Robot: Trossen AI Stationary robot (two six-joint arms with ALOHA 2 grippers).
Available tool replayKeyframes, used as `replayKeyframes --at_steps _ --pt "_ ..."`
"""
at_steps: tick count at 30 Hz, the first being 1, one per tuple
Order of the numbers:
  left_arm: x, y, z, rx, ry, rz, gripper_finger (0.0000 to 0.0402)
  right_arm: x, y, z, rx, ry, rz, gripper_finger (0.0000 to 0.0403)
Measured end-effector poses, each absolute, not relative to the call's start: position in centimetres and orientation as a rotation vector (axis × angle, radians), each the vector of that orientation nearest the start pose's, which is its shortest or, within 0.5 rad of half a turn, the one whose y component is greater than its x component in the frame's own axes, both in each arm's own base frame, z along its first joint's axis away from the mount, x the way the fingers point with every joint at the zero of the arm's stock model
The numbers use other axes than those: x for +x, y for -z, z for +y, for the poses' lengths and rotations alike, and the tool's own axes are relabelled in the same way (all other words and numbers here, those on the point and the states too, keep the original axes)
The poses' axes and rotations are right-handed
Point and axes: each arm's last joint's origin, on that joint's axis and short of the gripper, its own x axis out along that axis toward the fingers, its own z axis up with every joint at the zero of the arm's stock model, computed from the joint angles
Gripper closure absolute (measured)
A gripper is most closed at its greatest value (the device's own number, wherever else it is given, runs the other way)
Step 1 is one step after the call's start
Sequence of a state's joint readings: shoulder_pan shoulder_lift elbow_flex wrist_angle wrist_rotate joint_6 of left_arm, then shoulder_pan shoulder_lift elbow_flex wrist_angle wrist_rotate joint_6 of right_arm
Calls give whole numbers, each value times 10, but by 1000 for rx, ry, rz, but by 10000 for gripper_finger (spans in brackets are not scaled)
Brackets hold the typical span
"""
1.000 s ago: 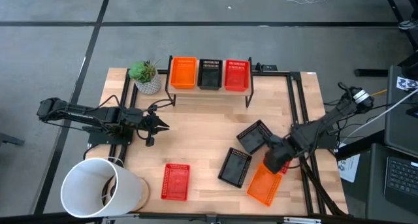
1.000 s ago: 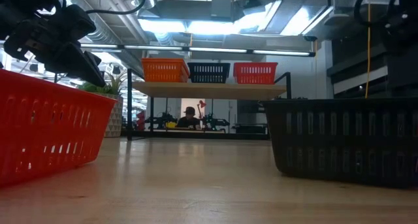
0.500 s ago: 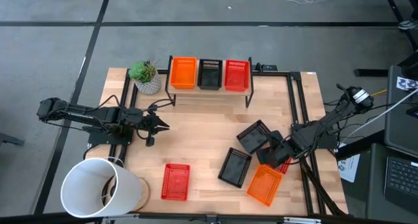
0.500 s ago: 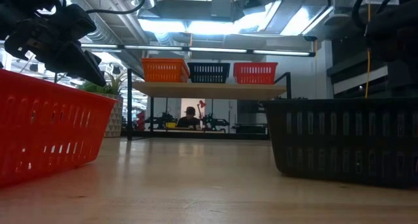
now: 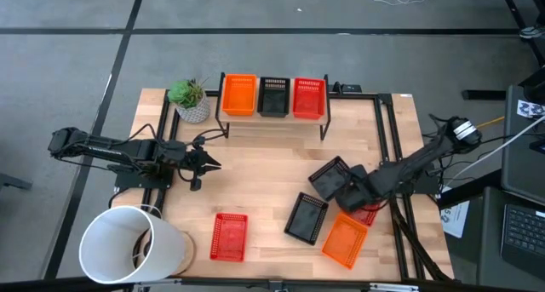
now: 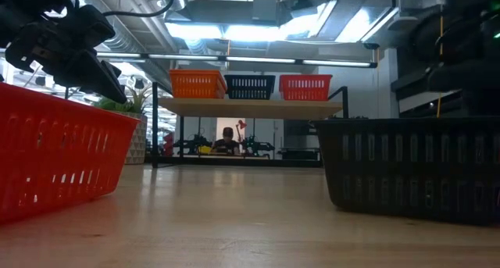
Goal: Stack baskets on shelf by color
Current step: Stack the right red bin on top of the red bin on the shelf
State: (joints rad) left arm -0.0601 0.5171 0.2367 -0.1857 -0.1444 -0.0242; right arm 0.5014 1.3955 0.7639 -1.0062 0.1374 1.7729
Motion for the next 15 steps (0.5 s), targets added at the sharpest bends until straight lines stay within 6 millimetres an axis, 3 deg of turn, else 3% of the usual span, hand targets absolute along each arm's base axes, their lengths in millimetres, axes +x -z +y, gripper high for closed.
replayKeyframes --at_steps 7,11,15 --pt "129 -181 -4 24 -88 463 364 201 -159 75 749 1026 1161 316" --pt "129 -181 -4 24 -88 463 364 217 -163 69 644 900 1064 316" --pt "129 -181 -4 24 -88 463 364 229 -169 68 602 760 1078 316"
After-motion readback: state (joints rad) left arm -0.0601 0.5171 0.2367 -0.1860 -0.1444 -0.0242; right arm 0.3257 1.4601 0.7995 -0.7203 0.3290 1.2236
